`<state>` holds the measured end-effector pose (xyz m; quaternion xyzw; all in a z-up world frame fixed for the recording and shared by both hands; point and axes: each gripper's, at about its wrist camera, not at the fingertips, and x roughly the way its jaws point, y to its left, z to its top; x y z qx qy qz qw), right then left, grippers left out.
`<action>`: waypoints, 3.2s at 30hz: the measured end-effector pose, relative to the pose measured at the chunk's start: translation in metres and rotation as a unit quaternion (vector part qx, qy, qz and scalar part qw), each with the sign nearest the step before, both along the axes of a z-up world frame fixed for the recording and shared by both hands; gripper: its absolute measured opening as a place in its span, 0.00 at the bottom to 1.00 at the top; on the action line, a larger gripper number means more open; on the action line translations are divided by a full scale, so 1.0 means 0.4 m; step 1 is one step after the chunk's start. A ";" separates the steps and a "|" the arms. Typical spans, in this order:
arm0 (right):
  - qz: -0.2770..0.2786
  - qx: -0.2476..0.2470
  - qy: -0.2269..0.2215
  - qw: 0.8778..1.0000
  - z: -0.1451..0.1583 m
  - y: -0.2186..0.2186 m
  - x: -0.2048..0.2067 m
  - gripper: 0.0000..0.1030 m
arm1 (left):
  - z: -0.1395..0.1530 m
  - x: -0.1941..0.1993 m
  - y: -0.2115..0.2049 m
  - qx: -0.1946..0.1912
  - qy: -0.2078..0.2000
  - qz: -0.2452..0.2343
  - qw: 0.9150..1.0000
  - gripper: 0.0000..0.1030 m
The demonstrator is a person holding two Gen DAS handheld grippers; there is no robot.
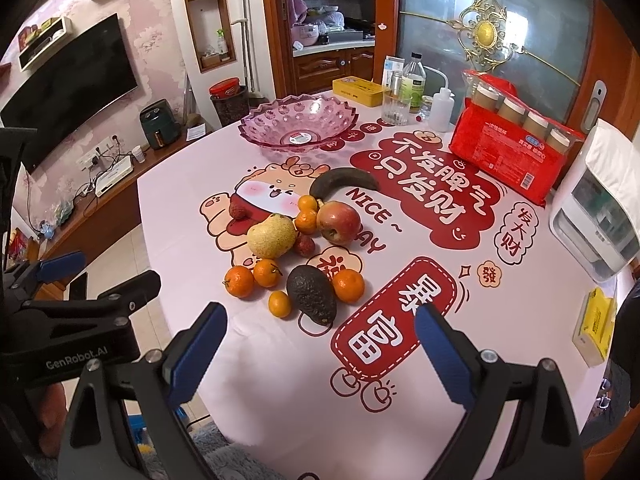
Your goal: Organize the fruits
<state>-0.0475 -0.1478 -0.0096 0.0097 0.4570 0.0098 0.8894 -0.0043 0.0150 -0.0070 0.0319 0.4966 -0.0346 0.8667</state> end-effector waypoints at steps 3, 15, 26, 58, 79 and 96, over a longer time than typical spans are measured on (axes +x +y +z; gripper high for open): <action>0.001 0.000 0.001 1.000 0.000 0.002 0.002 0.90 | -0.001 -0.001 0.000 0.000 0.001 0.001 1.000 0.99; 0.005 0.002 0.009 1.000 -0.005 0.004 0.016 0.89 | -0.009 0.008 0.016 0.001 0.009 0.004 1.000 0.99; 0.002 0.002 0.021 1.000 -0.027 -0.018 0.050 0.89 | -0.034 0.030 0.005 0.002 0.020 0.003 1.000 0.99; 0.055 0.037 0.095 0.993 -0.268 -0.041 0.221 0.74 | -0.336 0.197 -0.017 -0.044 0.119 -0.042 0.991 0.92; 0.068 0.054 0.139 0.987 -0.372 -0.005 0.294 0.58 | -0.438 0.281 -0.033 -0.078 0.170 -0.053 0.981 0.57; 0.128 -0.018 0.110 0.985 -0.379 0.055 0.319 0.57 | -0.456 0.301 -0.050 -0.081 0.172 -0.068 0.979 0.53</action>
